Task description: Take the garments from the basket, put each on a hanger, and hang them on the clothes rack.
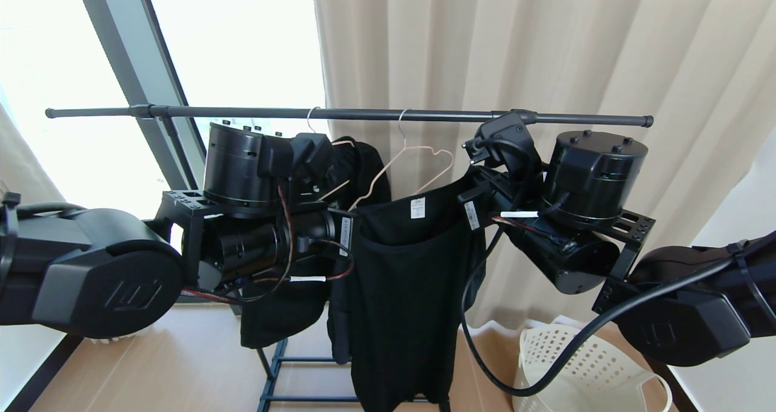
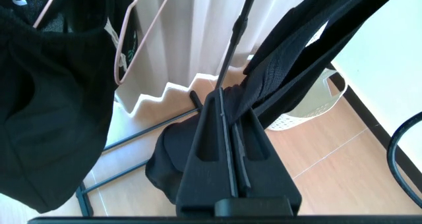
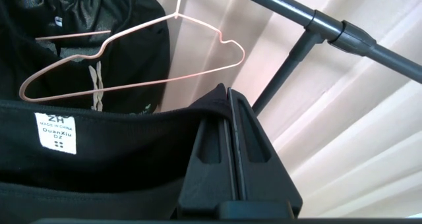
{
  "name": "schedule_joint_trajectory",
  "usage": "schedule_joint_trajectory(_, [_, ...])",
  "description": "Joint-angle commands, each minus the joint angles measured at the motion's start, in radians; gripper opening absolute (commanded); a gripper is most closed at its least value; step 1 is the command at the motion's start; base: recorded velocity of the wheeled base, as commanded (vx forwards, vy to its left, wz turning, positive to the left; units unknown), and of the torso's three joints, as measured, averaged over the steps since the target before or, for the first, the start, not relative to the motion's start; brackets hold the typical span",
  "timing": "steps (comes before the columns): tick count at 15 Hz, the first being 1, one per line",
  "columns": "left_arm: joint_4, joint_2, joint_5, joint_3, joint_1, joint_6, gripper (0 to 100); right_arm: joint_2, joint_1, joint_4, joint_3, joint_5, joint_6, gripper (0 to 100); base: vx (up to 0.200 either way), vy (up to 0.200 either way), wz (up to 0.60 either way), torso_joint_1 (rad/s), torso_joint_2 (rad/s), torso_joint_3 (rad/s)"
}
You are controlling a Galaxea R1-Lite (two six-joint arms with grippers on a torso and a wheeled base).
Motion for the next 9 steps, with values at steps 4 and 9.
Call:
schedule_joint_trajectory(4, [-0.001, -0.002, 0.001, 0.0, 0.0, -0.001, 0, 0.002, 0.0, 0.0, 0.0, 0.0, 0.0, 0, 0.0, 0.0, 0.0, 0.0, 0.0, 0.0])
schedule_joint_trajectory(9, [-0.001, -0.002, 0.001, 0.0, 0.001, 0.001, 0, 0.002, 0.0, 0.0, 0.0, 0.0, 0.0, 0, 0.0, 0.0, 0.0, 0.0, 0.0, 0.0])
